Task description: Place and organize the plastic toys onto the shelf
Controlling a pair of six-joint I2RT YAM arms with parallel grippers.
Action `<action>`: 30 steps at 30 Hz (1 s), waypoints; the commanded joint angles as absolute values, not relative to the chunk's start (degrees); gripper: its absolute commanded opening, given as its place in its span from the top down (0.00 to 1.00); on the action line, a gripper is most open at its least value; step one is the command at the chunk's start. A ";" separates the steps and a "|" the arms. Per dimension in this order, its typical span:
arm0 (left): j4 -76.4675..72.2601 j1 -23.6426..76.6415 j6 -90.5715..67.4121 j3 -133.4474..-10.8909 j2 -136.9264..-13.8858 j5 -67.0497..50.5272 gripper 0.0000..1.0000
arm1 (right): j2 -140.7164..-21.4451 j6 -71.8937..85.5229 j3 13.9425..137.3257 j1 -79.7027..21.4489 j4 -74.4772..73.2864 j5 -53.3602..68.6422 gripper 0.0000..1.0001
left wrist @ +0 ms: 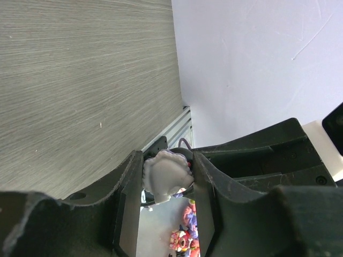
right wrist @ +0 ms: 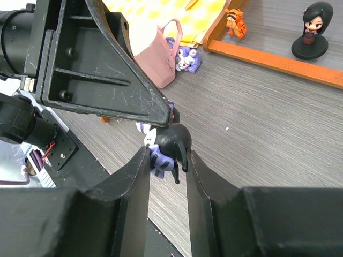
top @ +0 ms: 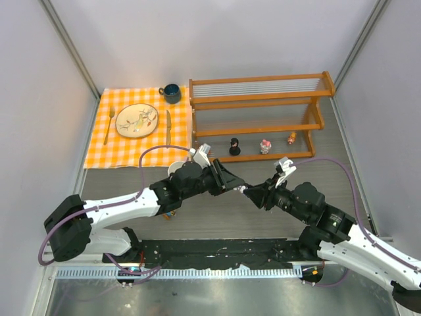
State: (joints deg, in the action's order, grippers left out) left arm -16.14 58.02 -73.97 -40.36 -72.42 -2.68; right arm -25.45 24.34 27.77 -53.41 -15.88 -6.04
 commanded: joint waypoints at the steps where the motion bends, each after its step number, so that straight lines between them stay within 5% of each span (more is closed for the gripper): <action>1: -20.83 58.62 -75.23 -39.82 -72.60 -3.60 0.77 | -24.35 23.82 27.60 -53.61 -12.22 -7.12 0.99; 4: -21.18 58.71 -75.23 -39.29 -72.51 -3.17 0.97 | -24.26 24.34 27.33 -53.70 -12.04 -6.94 0.99; 6: -21.44 58.80 -75.06 -38.94 -72.60 -2.90 1.00 | -24.08 24.87 26.72 -53.61 -10.99 -6.95 0.93; 9: -21.97 58.80 -73.04 -38.85 -72.69 -2.81 1.00 | -23.21 26.71 25.75 -53.70 -9.58 -7.29 0.55; 12: -26.69 58.89 -70.23 -36.66 -72.16 -0.89 1.00 | -20.93 30.84 23.65 -53.61 -6.16 -7.38 0.34; 16: -34.09 58.97 -67.59 -32.96 -71.19 3.25 1.00 | -17.93 37.42 20.40 -53.70 -0.27 -7.47 0.25; 30: -55.01 58.89 -54.67 -29.18 -70.49 7.82 1.00 | -17.14 72.31 13.63 -53.61 7.63 -20.74 0.25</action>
State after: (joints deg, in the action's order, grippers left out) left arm -43.94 58.76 -58.92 -29.19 -72.47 5.85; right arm -17.65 59.59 16.43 -53.52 0.38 -16.73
